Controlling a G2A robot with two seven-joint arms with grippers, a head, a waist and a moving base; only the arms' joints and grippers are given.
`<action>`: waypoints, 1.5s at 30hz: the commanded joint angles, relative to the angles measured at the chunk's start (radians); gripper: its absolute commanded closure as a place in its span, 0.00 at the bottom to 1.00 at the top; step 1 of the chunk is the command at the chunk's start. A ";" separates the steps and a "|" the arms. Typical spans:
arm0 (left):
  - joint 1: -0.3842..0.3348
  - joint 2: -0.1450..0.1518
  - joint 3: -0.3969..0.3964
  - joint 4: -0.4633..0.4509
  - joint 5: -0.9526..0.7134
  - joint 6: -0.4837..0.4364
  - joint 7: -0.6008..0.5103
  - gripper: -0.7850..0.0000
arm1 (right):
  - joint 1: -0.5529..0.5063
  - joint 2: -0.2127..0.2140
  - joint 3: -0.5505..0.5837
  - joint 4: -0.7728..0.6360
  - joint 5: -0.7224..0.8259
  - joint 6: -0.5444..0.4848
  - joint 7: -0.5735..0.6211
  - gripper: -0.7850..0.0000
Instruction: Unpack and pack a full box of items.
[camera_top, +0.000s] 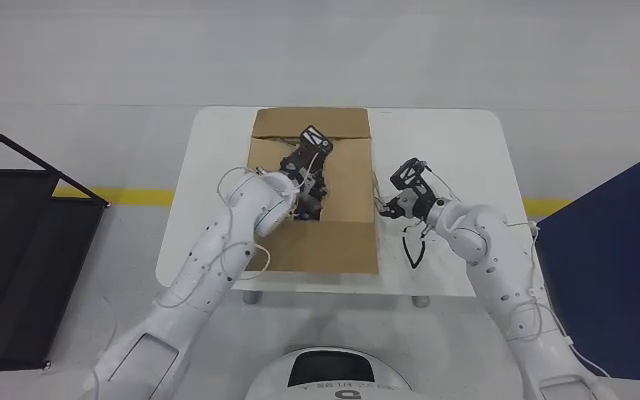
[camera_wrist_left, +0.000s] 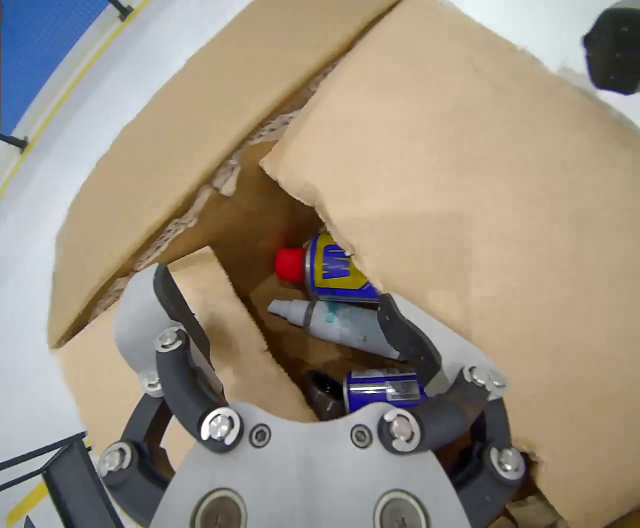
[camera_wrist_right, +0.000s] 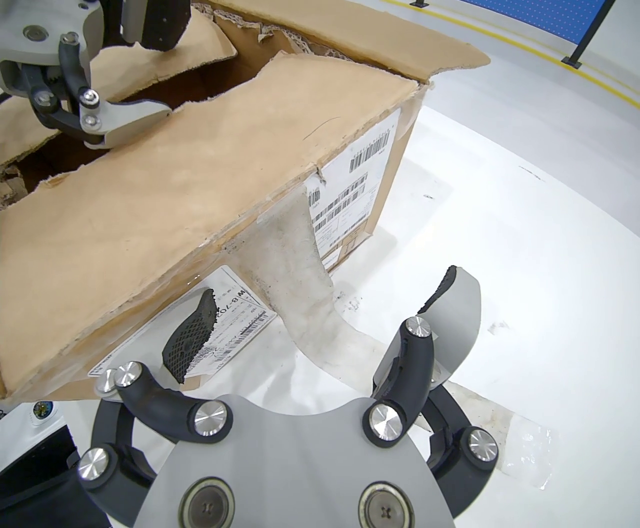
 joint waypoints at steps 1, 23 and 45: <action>-0.010 -0.003 -0.007 0.016 -0.078 -0.031 0.003 0.00 | -0.002 0.001 0.001 0.000 0.001 0.001 -0.003 0.00; 0.059 0.031 -0.075 -0.152 0.105 0.000 -0.017 0.00 | 0.008 0.007 -0.011 0.004 0.008 -0.001 -0.003 0.00; -0.006 0.010 0.012 -0.031 0.140 -0.037 -0.160 0.00 | 0.014 0.013 -0.015 -0.002 0.018 0.011 -0.003 0.00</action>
